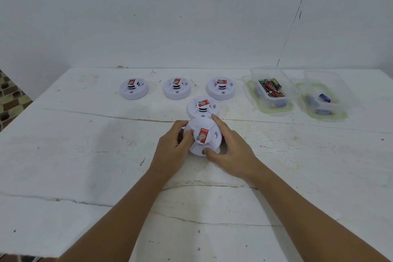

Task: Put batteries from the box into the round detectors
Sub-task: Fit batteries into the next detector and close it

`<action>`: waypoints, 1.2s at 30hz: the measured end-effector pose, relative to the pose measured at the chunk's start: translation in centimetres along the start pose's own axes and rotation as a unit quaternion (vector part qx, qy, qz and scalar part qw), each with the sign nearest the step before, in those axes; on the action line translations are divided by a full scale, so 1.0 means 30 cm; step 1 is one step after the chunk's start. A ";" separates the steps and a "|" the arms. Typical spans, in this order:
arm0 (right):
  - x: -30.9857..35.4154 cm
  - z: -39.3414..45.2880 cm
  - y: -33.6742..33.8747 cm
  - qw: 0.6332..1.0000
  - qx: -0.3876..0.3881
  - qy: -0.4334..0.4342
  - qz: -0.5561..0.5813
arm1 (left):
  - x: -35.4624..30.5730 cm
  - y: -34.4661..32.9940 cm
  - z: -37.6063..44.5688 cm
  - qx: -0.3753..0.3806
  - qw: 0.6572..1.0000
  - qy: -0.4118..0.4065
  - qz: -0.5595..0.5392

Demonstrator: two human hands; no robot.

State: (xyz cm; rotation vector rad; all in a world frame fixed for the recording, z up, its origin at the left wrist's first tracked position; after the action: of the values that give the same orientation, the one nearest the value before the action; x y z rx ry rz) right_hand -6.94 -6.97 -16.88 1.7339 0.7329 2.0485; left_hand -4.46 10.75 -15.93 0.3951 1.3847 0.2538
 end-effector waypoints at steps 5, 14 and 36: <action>0.001 -0.001 0.001 1.000 -0.001 0.002 -0.003 | 0.006 0.002 -0.001 -0.002 1.000 0.009 -0.002; 0.013 0.000 -0.002 1.000 0.001 0.013 -0.011 | -0.003 0.004 -0.004 -0.003 1.000 0.001 -0.007; 0.010 -0.001 -0.003 1.000 -0.001 0.014 -0.006 | -0.010 0.003 -0.008 -0.003 1.000 0.009 -0.011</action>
State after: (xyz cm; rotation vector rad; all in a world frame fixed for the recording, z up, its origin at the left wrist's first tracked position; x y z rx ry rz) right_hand -7.03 -6.72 -16.70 1.6986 0.7490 2.0696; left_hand -4.74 10.76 -15.67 0.3731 1.4042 0.2434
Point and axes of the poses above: each hand's wrist, its own z-axis towards the middle knuckle, its own y-axis out of the back of the hand, x = y × z, the point moved 7 cm from there along z, towards the middle knuckle
